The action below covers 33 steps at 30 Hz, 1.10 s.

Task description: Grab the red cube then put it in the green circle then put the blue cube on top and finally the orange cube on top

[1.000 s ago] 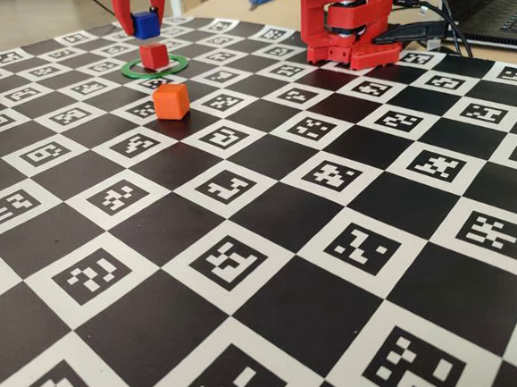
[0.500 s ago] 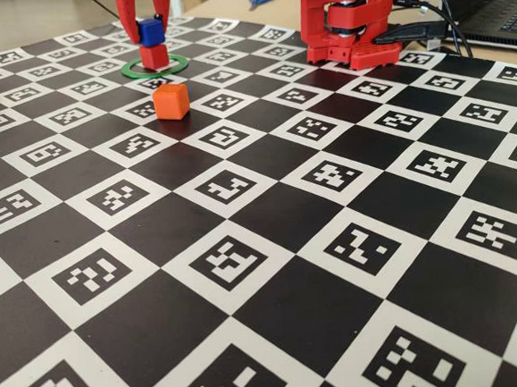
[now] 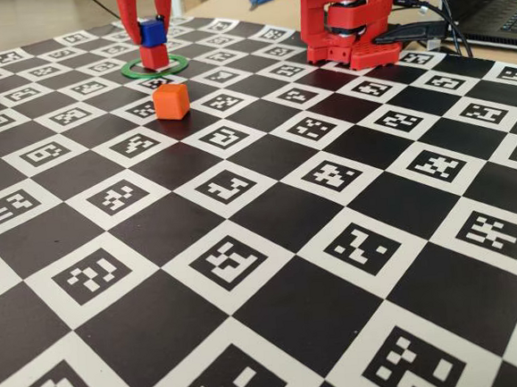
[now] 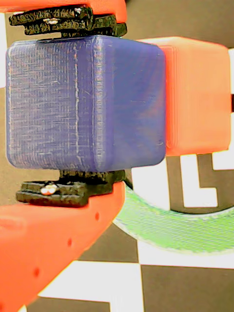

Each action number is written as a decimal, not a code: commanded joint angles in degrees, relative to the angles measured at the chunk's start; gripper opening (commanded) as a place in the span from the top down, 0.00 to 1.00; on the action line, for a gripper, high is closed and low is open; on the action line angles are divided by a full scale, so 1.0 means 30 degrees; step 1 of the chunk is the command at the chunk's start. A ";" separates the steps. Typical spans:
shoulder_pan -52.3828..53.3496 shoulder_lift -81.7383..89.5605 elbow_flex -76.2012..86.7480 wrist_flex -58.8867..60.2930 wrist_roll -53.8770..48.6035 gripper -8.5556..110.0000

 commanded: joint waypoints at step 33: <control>0.0410 0.0703 0.0234 -0.0439 0.0088 0.54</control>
